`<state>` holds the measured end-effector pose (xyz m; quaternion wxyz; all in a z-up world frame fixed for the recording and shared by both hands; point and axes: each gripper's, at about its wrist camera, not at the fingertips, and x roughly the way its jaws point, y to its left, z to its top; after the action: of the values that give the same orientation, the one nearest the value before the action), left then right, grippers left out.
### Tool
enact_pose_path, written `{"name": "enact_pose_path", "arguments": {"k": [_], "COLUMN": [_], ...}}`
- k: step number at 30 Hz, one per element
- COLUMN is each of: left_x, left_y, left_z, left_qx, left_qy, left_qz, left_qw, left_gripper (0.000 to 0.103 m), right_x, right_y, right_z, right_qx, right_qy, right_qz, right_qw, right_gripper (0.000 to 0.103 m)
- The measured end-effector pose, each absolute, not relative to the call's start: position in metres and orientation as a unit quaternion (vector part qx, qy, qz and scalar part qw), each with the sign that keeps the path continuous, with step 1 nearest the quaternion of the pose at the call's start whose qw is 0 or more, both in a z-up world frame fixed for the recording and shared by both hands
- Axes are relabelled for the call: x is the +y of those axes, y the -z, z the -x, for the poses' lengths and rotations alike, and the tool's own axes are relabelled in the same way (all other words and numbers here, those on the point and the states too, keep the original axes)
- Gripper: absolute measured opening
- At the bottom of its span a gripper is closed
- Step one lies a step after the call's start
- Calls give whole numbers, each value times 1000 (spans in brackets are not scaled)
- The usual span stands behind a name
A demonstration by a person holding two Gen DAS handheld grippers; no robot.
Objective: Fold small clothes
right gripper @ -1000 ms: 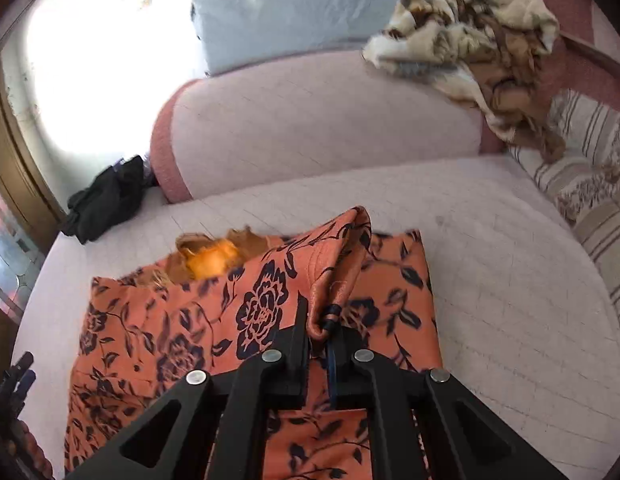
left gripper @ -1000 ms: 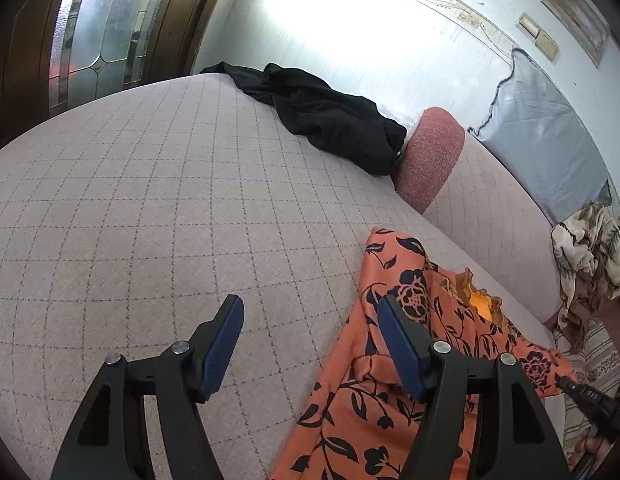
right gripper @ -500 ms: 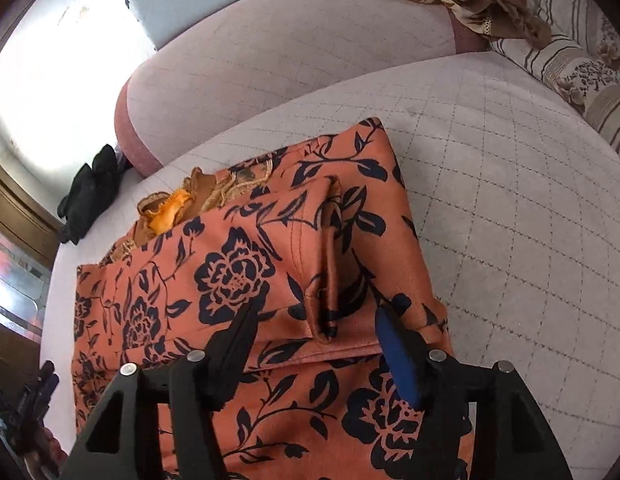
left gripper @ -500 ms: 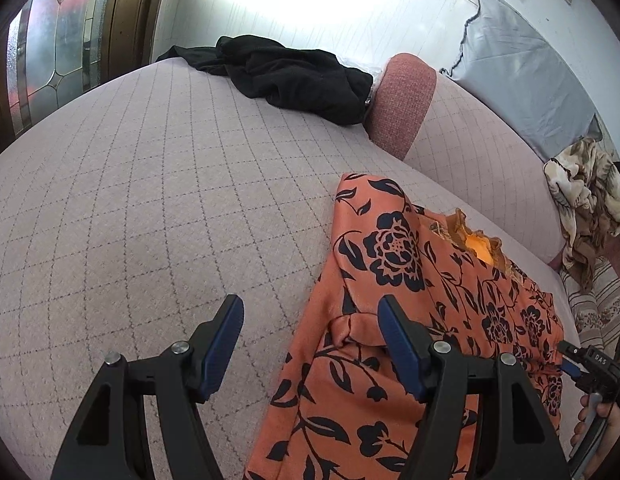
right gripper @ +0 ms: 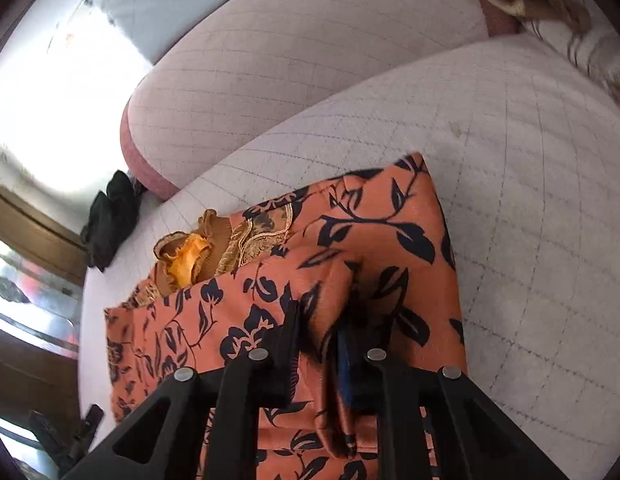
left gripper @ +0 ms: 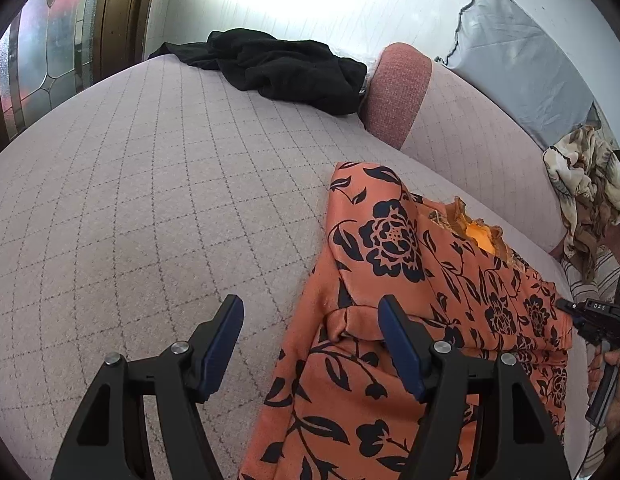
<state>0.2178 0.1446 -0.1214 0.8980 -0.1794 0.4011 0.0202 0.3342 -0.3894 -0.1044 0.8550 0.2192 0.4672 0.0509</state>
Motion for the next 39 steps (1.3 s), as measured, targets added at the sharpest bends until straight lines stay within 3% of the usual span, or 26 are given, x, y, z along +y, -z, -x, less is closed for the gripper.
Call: {"name": "enact_pose_path", "arguments": {"k": [4,6,8,15,17,18,19,21,22,28,34,39], "left_x": [144,143,143,146,146,146,146,147,148,146,144,146], "left_y": [120,121,121,116,118,118,118,117,116,115,117,116], "left_z": [-218,-218,-217,-215,-216,-216,-216,-215,-214,-214,-214,-215], "left_qx": [396,402,402,392,396,396,396,395,395,394,397,397], "left_qy": [-20,-18,-18,-20,-19,-19,-19,-19,-19,-16,-17,-10], "left_qz": [178,175,173,178,180,181,180,181,182,182,175,187], "left_qw": [900,899,899,902,900,900,900,900,900,901,901,898], "left_gripper": [70,70,70,71,71,71,71,71,71,71,71,71], "right_x": [-348,-354,-368,-362,-355,-355,-358,-369,-380,-366,-401,-390], "right_y": [63,95,125,65,61,67,78,117,130,78,134,105], "right_z": [-307,-326,-330,-306,-308,-311,-312,-315,-313,-315,-364,-357], "right_qx": [367,445,503,402,403,413,423,481,484,429,456,391], "right_qy": [21,19,34,12,-52,-85,-104,-73,-61,-105,-74,-120], "right_qz": [-32,-34,-69,-85,-126,-159,-191,-225,-254,-244,-334,-339], "right_qw": [929,895,861,911,905,893,880,844,835,863,821,847], "right_gripper": [15,22,23,25,44,77,90,87,79,82,82,84]}}
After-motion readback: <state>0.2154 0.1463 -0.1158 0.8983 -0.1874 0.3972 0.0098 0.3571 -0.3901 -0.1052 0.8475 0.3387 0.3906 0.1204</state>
